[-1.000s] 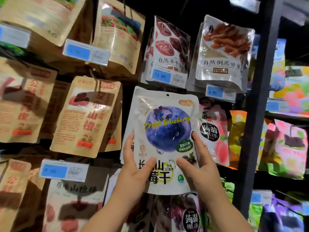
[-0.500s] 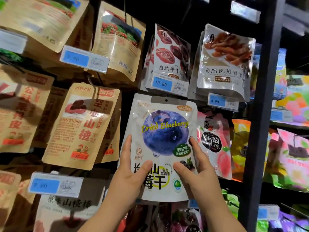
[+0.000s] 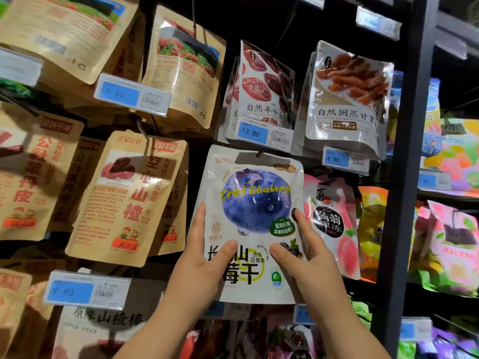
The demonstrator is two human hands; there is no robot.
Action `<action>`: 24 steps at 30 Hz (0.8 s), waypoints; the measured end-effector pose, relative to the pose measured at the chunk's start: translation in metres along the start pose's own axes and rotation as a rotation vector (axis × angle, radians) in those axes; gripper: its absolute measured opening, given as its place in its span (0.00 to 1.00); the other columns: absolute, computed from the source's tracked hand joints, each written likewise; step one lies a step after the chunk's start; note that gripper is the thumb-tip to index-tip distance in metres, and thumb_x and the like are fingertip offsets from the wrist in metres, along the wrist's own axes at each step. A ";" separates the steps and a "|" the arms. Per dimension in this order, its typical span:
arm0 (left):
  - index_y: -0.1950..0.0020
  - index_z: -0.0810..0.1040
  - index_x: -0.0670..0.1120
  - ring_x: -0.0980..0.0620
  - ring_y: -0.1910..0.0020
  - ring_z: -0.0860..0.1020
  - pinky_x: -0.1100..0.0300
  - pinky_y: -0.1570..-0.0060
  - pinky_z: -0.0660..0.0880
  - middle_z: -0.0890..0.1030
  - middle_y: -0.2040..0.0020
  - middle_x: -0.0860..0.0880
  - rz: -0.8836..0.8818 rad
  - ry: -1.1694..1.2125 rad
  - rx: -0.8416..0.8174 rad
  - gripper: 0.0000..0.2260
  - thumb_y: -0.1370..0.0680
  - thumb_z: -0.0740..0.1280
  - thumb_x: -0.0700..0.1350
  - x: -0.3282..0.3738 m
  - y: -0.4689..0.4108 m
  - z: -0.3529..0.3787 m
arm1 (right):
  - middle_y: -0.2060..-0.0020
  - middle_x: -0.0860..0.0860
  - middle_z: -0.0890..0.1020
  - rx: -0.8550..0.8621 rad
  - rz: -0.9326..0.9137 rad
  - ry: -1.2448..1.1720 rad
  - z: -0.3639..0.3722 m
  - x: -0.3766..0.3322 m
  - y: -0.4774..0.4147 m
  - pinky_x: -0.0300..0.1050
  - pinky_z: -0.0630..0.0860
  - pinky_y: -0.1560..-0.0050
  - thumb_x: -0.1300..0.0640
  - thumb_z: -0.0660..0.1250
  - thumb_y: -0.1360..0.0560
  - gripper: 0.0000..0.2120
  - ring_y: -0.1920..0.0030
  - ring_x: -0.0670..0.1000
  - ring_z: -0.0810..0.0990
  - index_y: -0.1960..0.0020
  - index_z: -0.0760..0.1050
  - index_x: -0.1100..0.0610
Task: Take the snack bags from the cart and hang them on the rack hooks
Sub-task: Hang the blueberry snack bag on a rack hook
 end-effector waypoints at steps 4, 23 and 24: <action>0.33 0.51 0.78 0.62 0.33 0.71 0.49 0.34 0.71 0.67 0.29 0.67 -0.003 -0.001 -0.010 0.37 0.36 0.69 0.66 -0.003 -0.002 -0.002 | 0.41 0.31 0.75 -0.002 0.011 0.003 0.002 0.002 -0.001 0.30 0.77 0.49 0.65 0.74 0.30 0.36 0.46 0.29 0.77 0.29 0.65 0.41; 0.22 0.56 0.53 0.47 0.29 0.59 0.53 0.31 0.58 0.62 0.30 0.45 -0.033 -0.509 0.234 0.31 0.23 0.65 0.51 -0.024 -0.001 -0.012 | 0.35 0.42 0.74 -0.011 0.064 0.367 0.030 0.035 -0.007 0.37 0.69 0.42 0.50 0.73 0.27 0.38 0.48 0.37 0.75 0.24 0.55 0.37; 0.22 0.57 0.52 0.47 0.29 0.59 0.54 0.31 0.57 0.62 0.29 0.45 -0.030 -0.528 0.238 0.31 0.23 0.65 0.51 -0.025 0.001 -0.012 | 0.36 0.39 0.71 -0.014 0.064 0.381 0.030 0.038 -0.003 0.37 0.66 0.41 0.49 0.72 0.27 0.37 0.43 0.36 0.71 0.26 0.55 0.34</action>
Point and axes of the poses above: each hand's wrist, its own y-axis away from the middle knuckle, its own z-axis out of the palm, x = y × z, the point moved 4 cm from there along -y, towards the middle knuckle
